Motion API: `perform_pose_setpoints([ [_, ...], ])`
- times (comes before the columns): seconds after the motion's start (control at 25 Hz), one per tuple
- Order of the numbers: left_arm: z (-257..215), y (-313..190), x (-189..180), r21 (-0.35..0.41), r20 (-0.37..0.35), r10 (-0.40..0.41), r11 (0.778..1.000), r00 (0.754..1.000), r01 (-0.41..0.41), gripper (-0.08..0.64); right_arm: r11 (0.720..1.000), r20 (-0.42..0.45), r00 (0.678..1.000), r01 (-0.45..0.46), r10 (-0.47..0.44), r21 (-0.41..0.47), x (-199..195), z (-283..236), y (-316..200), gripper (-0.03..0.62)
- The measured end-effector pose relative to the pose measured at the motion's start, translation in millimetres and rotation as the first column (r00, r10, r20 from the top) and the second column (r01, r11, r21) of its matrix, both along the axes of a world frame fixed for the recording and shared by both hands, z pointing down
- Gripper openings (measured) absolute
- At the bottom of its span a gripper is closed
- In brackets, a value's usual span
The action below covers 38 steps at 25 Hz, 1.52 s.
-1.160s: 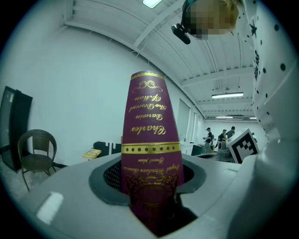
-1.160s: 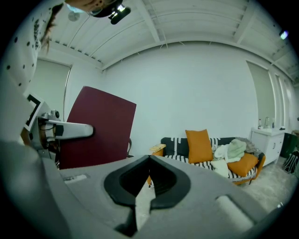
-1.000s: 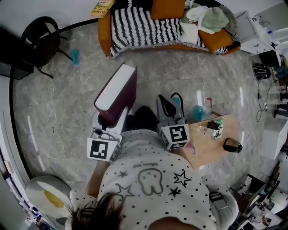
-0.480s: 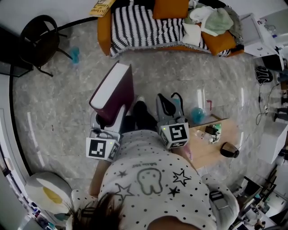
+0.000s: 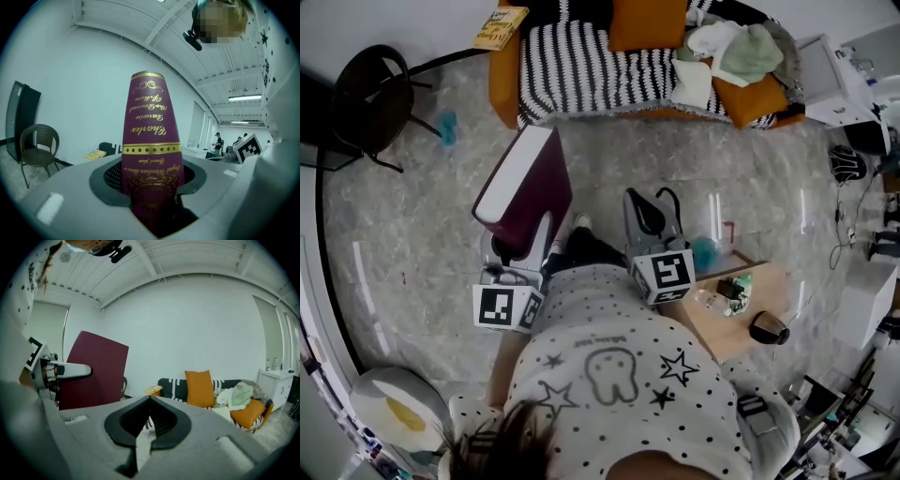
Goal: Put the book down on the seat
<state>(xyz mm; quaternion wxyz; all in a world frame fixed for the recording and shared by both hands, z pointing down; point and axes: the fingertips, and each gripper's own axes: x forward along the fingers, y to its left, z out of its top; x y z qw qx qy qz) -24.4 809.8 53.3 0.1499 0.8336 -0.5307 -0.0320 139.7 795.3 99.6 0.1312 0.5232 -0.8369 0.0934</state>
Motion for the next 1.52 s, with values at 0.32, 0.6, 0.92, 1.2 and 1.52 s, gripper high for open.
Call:
perform_pose_setpoints([
  [0.32,2,-45,20,0.04,0.01,-0.013,0.999,1.0,0.012,0.227,0.999,-0.005,0.999,-0.041,0.041,0.025,36,4,-35,0.002],
  [0.6,-2,-62,25,0.025,0.02,-0.027,0.999,0.999,0.026,0.227,0.999,0.001,0.999,-0.05,0.05,0.003,49,6,-47,0.002],
  [0.92,-2,-86,18,0.011,0.017,-0.02,1.0,1.0,0.02,0.227,0.999,-0.008,0.999,-0.034,0.034,-0.005,38,6,-71,0.002],
  [1.2,-12,-151,-13,0.013,0.002,0.01,1.0,1.0,-0.01,0.227,0.999,-0.014,0.999,-0.046,0.046,-0.002,5,-6,-131,0.002],
  [1.52,-13,-203,-47,0.031,-0.003,0.029,0.999,1.0,-0.028,0.227,0.997,-0.015,0.998,-0.067,0.068,0.022,-29,-10,-184,0.002],
])
